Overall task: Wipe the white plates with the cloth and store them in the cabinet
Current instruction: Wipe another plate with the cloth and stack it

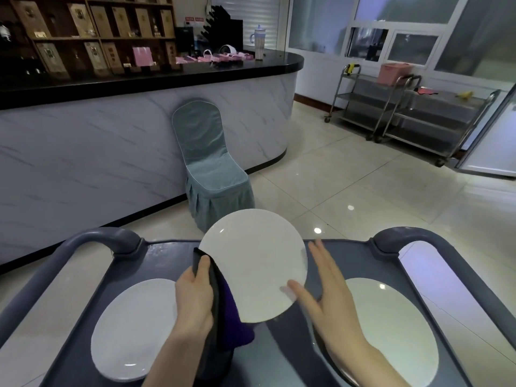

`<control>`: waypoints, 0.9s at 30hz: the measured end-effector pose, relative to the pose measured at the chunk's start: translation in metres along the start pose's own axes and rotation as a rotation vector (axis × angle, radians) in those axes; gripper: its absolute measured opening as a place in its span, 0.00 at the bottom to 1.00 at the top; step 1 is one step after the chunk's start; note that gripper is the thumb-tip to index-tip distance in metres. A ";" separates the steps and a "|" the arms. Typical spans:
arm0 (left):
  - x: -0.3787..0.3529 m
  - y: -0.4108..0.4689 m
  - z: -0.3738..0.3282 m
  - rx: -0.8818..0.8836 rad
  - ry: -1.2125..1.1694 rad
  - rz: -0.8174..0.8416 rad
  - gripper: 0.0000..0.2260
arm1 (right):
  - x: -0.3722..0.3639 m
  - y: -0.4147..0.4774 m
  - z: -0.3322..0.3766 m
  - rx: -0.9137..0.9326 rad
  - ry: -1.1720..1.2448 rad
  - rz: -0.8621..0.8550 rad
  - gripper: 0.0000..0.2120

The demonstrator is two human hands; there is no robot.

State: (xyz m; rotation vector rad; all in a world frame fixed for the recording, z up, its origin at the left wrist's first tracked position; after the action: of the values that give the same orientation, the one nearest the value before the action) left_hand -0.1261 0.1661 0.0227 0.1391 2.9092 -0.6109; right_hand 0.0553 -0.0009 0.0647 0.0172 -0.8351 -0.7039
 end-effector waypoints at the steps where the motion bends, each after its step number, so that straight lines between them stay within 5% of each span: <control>1: -0.001 0.002 -0.006 -0.014 0.030 0.011 0.13 | 0.000 0.000 0.010 0.238 -0.221 0.037 0.33; 4: -0.009 0.004 -0.015 -0.003 0.084 0.075 0.13 | -0.022 -0.012 0.027 0.776 -0.686 0.142 0.29; 6: -0.016 0.004 -0.016 0.023 0.107 0.142 0.13 | -0.029 -0.012 0.030 0.853 -0.737 0.136 0.22; 11: -0.021 -0.003 -0.018 0.139 0.008 0.195 0.11 | -0.028 -0.007 0.035 0.851 -0.717 0.109 0.30; 16: -0.037 -0.017 -0.012 0.220 -0.198 0.273 0.15 | -0.028 -0.010 0.045 0.683 -0.475 0.218 0.25; 19: -0.053 -0.023 -0.013 0.152 -0.195 0.331 0.24 | -0.028 -0.010 0.055 0.416 -0.088 0.277 0.20; 23: -0.083 -0.048 -0.035 -0.443 0.114 0.465 0.22 | -0.014 -0.006 0.058 -0.014 0.351 0.183 0.08; 27: -0.092 -0.067 -0.032 -0.833 0.359 0.542 0.24 | -0.007 0.000 0.051 -0.299 0.567 0.073 0.16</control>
State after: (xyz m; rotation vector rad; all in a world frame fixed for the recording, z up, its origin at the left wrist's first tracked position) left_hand -0.0482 0.1132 0.0941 0.9385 2.9507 0.7653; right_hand 0.0173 0.0162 0.0950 -0.0794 -0.1835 -0.7015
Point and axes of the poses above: each hand's wrist, its own y-axis towards the middle knuckle, its own x-axis out of the back of the hand, z = x × y, the point moved 7 cm from there along y, towards the middle knuckle, and after that the axes turned 7 degrees about -y, right-handed, at the moved point
